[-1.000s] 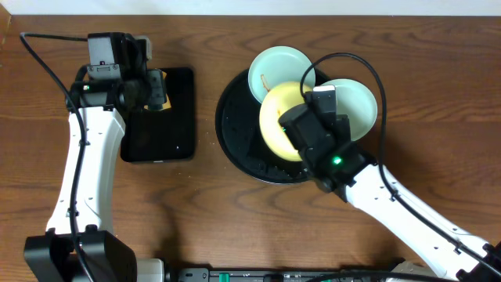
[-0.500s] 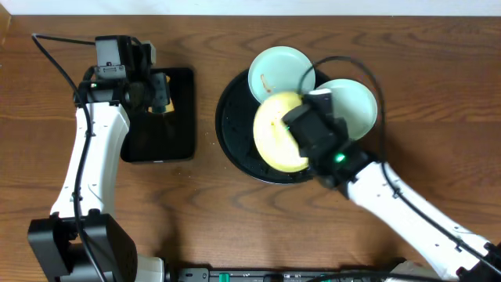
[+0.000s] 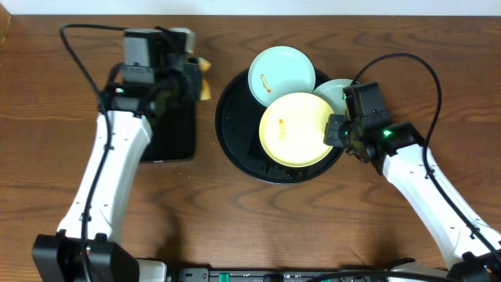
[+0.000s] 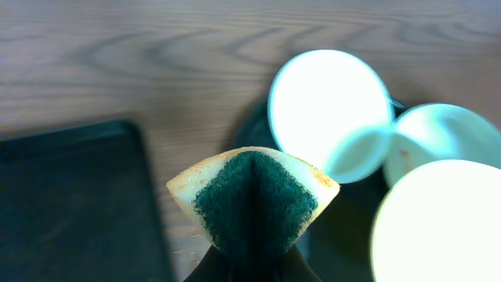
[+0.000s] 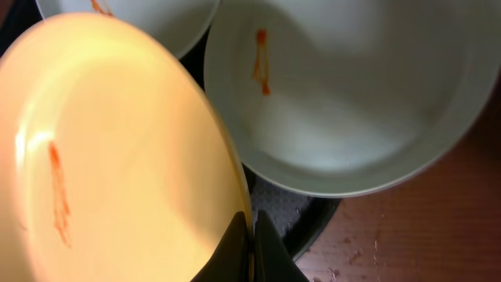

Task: Clean dirty plates on tray and stack at the side
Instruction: 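Grip the yellow plate rim with the right gripper and tilt it, then scrub the yellow plate with the sponge held in the left gripper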

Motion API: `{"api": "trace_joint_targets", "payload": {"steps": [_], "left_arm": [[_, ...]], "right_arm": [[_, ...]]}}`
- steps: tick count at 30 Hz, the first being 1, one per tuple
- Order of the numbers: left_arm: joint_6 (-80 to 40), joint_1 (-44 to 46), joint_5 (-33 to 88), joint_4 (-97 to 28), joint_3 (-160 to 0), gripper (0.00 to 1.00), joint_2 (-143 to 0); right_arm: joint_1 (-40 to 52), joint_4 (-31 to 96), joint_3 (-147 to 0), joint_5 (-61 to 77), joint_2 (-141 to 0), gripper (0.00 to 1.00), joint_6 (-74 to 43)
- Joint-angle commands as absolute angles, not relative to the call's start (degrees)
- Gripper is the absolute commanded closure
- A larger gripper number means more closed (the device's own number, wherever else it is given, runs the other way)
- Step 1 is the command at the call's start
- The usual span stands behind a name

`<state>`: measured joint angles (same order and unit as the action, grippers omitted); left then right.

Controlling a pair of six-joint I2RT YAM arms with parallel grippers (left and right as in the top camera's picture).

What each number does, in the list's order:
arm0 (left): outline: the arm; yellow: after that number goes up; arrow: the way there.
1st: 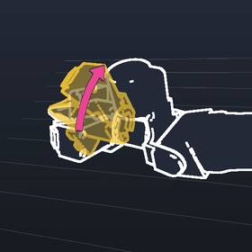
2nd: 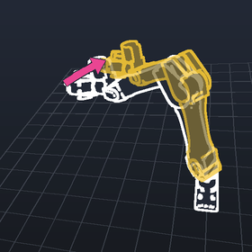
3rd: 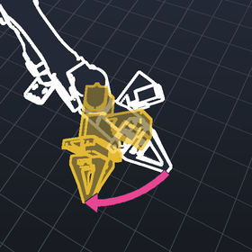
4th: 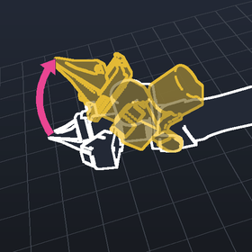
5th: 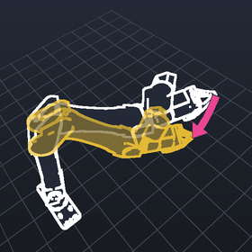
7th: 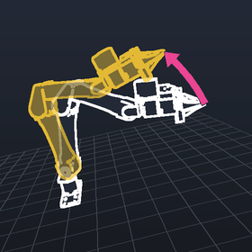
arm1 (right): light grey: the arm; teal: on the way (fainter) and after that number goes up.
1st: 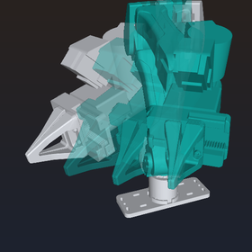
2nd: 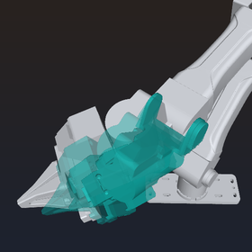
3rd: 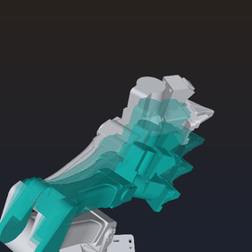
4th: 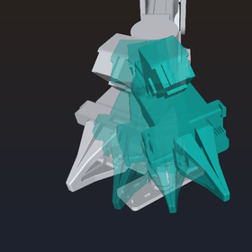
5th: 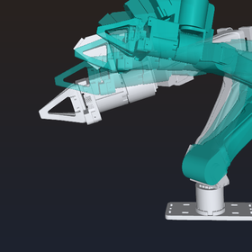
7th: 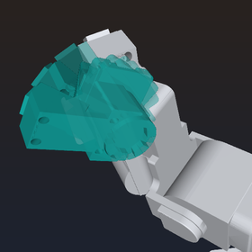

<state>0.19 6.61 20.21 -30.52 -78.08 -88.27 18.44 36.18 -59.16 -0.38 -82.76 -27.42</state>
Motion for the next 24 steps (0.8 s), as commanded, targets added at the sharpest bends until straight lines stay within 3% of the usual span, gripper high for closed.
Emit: {"api": "trace_joint_targets", "payload": {"steps": [1,8,17,24], "left_arm": [[-1.6,12.7,19.8,-30.3,-78.0,0.92,-86.8],[-5.2,22.0,14.0,-32.9,-78.0,0.92,-86.8],[-5.3,29.7,13.8,-36.8,-73.7,0.92,-86.8],[-8.3,33.6,13.8,-26.9,-64.4,0.92,-86.8]], "right_arm": [[18.6,32.3,-54.5,1.2,-83.1,0.99,-27.9],[18.8,21.8,-46.9,-1.5,-83.3,0.99,-27.6],[18.8,21.6,-46.6,-2.1,-83.8,0.99,-28.7],[18.8,21.2,-46.6,-1.2,-85.3,0.99,-30.1]]}}
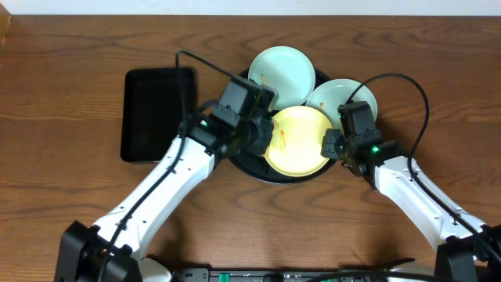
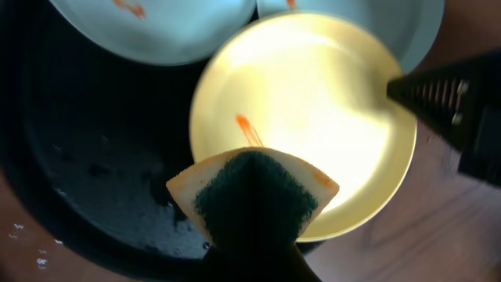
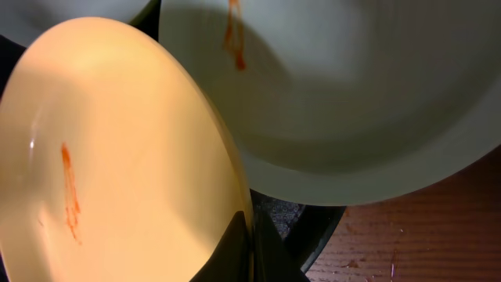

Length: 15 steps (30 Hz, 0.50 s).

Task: Clean dirty plates on tray and stack at the side
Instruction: 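Scrub the yellow plate with the sponge held in the left gripper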

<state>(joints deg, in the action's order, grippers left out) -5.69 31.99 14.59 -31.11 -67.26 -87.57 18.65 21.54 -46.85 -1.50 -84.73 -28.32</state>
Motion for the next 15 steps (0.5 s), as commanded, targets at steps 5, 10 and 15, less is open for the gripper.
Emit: {"api": "trace_joint_targets", "payload": {"steps": [5,10,15], "left_arm": [[-8.3,37.1,12.7,-15.0,-58.1,0.92,-86.8],[-9.4,38.9,7.9,-7.3,-53.3,0.92,-86.8],[-9.3,39.0,7.8,-4.7,-51.3,0.92,-87.2]], "right_arm": [[18.8,22.1,-46.6,0.8,-85.8,0.99,-31.9],[18.8,22.1,-46.6,2.1,-87.4,0.99,-33.9],[18.8,21.9,-46.6,3.7,-88.7,0.99,-34.7]]}}
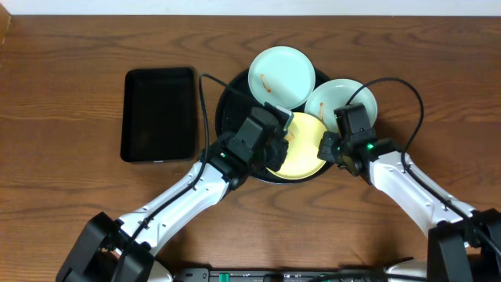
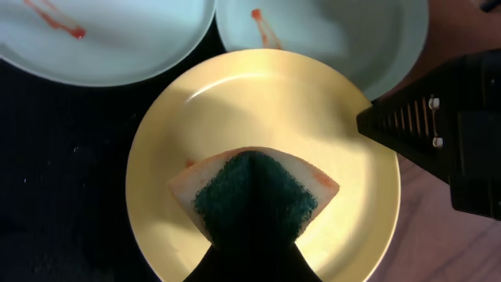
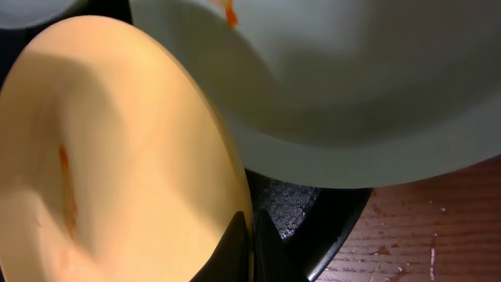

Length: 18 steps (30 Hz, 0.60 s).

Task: Clean dirty plates on tray and stack at the side
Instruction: 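Scrub the yellow plate with the sponge held in the left gripper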

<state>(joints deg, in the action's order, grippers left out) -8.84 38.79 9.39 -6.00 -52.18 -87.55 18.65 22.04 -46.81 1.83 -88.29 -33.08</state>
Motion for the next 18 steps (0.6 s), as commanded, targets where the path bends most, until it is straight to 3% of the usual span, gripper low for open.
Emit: {"api": "trace_joint_targets", "payload": {"steps": [1,18], "left_arm": [[-9.3,39.0,7.8,-4.4,-51.2,0.92,-87.6],[-10.3,39.0,5.3,-0.8,-51.2,0.92,-96.9]], "right_arm": [[18.8,21.9,-46.6,3.7,-88.7,0.99,-34.7],[18.8,21.1,-46.6,3.2,-88.7,0.99,-33.2]]}}
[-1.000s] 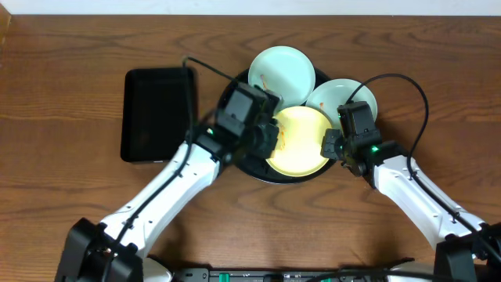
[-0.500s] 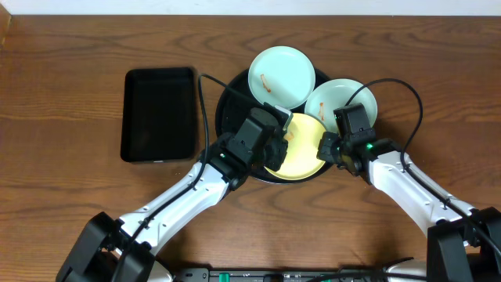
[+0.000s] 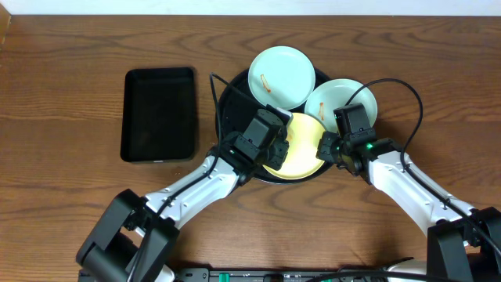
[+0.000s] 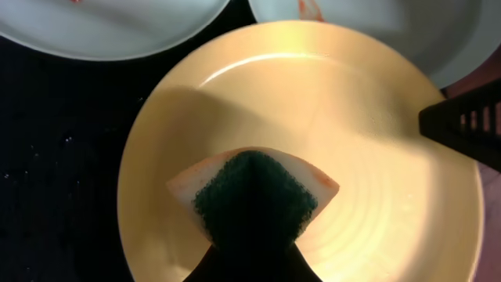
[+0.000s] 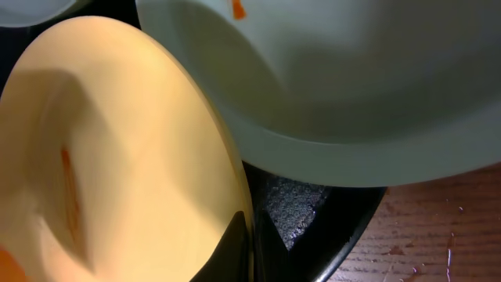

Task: Clean dirty plates on tray and stack at the side
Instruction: 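Scrub the yellow plate with the sponge held in the left gripper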

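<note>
A yellow plate [image 3: 301, 143] with a red streak [image 5: 70, 188] lies on the round black tray [image 3: 228, 117]. My right gripper [image 3: 326, 147] is shut on its right rim [image 5: 243, 211]. My left gripper [image 3: 270, 150] is shut on a folded sponge [image 4: 252, 192], yellow with a green scouring face, which presses on the plate's left half [image 4: 313, 141]. Two pale green plates carry red smears: one [image 3: 282, 72] at the tray's back, one [image 3: 344, 95] at its right edge.
A rectangular black tray [image 3: 159, 113] sits on the wooden table [image 3: 63, 188] to the left of the round tray. Both arms' cables loop over the round tray and its right side.
The left gripper with the sponge has come lower and closer onto the yellow plate, which now fills more of the left wrist view. The right gripper still holds the rim.
At first the left gripper held the sponge by the rectangular tray while the right gripper held the yellow plate's rim. The sponge then stood over the plate beside the red streak, then on the plate, and now presses closer on it.
</note>
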Motion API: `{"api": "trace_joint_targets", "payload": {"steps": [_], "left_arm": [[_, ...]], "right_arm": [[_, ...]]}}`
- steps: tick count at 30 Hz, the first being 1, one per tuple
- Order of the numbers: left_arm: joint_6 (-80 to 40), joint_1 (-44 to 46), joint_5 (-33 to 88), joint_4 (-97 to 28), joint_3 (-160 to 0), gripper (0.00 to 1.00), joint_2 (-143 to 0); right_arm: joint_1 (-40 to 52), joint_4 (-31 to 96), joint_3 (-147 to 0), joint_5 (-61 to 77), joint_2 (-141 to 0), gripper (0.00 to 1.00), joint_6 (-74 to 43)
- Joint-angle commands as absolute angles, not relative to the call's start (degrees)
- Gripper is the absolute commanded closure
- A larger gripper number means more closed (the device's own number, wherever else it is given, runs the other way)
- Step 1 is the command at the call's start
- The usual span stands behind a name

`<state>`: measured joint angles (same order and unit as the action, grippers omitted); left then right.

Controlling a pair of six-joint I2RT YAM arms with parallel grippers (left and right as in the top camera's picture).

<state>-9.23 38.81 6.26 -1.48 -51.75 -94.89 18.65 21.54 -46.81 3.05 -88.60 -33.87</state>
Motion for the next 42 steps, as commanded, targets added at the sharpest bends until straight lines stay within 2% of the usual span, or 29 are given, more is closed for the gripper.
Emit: {"api": "trace_joint_targets", "payload": {"steps": [1,14,42], "left_arm": [[-10.5,39.0,5.3,-0.4,-51.2,0.92,-97.9],[-11.3,38.9,5.3,3.4,-51.2,0.92,-102.6],[-11.3,38.9,2.3,6.0,-51.2,0.92,-102.8]], "right_arm": [[18.8,21.1,-46.6,3.2,-88.7,0.99,-33.2],[18.8,21.1,-46.6,3.2,-88.7,0.99,-33.2],[18.8,20.7,-46.6,3.2,-88.7,0.99,-33.1]]}}
